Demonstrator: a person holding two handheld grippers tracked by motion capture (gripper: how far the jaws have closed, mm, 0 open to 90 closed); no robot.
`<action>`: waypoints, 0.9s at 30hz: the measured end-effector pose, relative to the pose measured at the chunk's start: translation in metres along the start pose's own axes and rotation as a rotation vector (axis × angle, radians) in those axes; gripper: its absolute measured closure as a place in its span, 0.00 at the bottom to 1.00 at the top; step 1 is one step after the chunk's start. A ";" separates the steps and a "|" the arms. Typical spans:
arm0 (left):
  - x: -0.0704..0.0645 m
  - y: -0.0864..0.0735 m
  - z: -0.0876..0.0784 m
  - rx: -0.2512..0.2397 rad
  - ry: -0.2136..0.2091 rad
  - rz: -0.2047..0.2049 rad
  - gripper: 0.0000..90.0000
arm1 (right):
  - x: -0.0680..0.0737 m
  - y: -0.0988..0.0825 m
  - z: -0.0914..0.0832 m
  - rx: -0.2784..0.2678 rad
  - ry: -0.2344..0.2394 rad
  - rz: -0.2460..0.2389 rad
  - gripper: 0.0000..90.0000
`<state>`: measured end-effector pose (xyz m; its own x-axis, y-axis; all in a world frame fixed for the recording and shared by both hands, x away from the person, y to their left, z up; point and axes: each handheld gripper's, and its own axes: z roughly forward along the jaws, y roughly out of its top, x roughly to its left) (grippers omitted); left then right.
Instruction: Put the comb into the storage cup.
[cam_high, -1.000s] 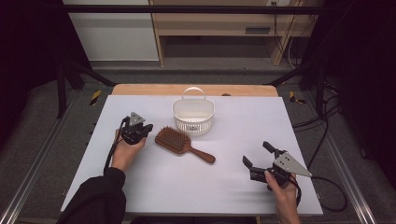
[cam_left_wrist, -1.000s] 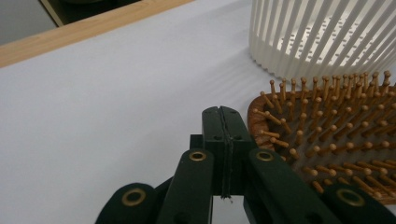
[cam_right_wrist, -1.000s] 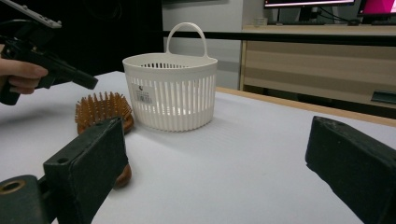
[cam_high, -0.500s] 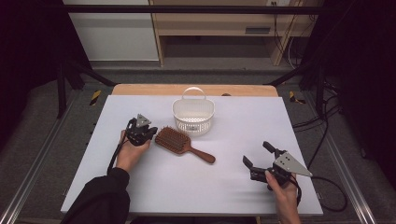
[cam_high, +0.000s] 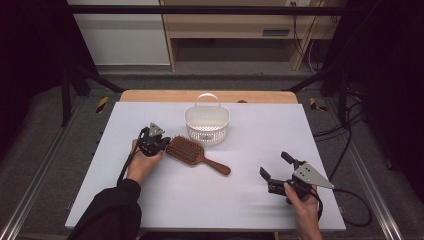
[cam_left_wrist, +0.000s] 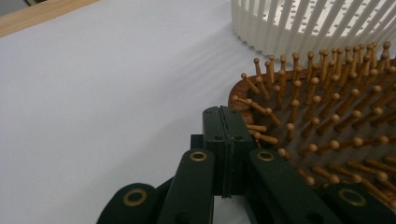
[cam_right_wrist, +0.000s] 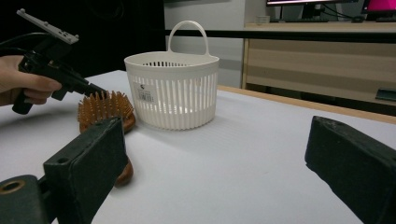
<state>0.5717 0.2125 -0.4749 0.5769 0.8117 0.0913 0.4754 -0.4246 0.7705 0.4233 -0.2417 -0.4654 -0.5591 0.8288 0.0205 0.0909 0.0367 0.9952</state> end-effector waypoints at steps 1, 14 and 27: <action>0.000 0.000 0.000 0.003 0.001 0.001 1.00 | 0.000 0.000 0.000 0.000 0.000 0.002 0.06; -0.002 0.000 0.000 0.015 -0.008 0.014 1.00 | 0.000 0.000 0.000 0.000 0.007 0.008 0.06; -0.026 0.007 0.003 0.027 -0.051 0.079 1.00 | 0.001 0.000 0.000 0.005 0.026 0.019 0.06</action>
<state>0.5621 0.1874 -0.4743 0.6457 0.7544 0.1181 0.4450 -0.4975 0.7446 0.4229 -0.2407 -0.4654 -0.5784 0.8147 0.0416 0.1054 0.0240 0.9941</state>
